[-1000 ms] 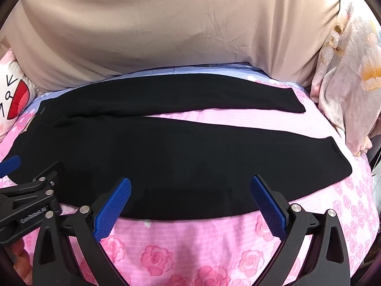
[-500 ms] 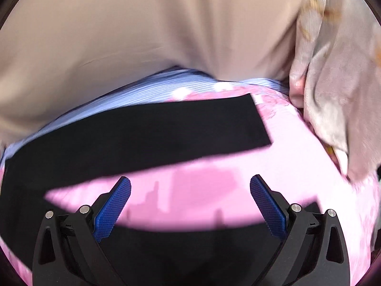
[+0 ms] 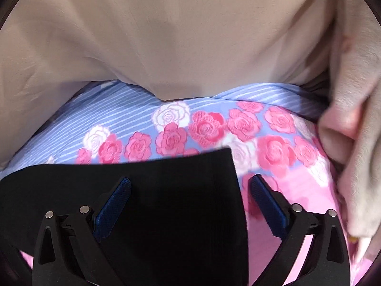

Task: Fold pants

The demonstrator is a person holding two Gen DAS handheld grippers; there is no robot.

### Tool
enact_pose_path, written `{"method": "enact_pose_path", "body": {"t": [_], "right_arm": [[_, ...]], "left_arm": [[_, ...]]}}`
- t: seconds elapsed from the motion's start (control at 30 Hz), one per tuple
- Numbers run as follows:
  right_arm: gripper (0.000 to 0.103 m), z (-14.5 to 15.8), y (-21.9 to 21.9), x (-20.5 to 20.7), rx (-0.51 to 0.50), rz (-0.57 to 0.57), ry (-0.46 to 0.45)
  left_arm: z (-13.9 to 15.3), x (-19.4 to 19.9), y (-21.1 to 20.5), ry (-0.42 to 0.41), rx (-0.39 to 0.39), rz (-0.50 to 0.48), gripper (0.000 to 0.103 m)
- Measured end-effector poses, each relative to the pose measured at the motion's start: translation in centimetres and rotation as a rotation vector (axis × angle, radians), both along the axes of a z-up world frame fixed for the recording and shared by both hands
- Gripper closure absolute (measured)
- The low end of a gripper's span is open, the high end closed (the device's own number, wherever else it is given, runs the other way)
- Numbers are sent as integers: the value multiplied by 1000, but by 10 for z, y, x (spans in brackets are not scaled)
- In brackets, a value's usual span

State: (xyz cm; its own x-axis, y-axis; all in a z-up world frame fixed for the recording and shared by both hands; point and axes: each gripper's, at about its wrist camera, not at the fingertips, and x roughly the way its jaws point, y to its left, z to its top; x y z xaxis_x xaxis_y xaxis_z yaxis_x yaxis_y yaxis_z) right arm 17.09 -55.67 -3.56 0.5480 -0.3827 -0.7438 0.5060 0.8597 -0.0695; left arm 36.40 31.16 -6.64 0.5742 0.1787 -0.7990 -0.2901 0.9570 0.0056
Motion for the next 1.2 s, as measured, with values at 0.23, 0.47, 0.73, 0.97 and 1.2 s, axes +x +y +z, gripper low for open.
{"method": "enact_pose_path", "body": {"t": [0.23, 0.47, 0.73, 0.97, 1.2], "right_arm": [[61, 4, 9, 12, -42, 45, -8], [91, 37, 48, -4, -24, 122, -86], [91, 96, 78, -91, -54, 231, -231], [91, 110, 105, -194, -103, 325, -285], [90, 59, 110, -270, -69, 348, -202]], "left_arm": [[-25, 29, 13, 62, -92, -4, 19], [13, -1, -4, -8, -148, -94, 80], [102, -112, -31, -194, -101, -210, 80], [107, -227, -23, -221, -99, -238, 78], [23, -289, 13, -45, -121, -121, 75]]}}
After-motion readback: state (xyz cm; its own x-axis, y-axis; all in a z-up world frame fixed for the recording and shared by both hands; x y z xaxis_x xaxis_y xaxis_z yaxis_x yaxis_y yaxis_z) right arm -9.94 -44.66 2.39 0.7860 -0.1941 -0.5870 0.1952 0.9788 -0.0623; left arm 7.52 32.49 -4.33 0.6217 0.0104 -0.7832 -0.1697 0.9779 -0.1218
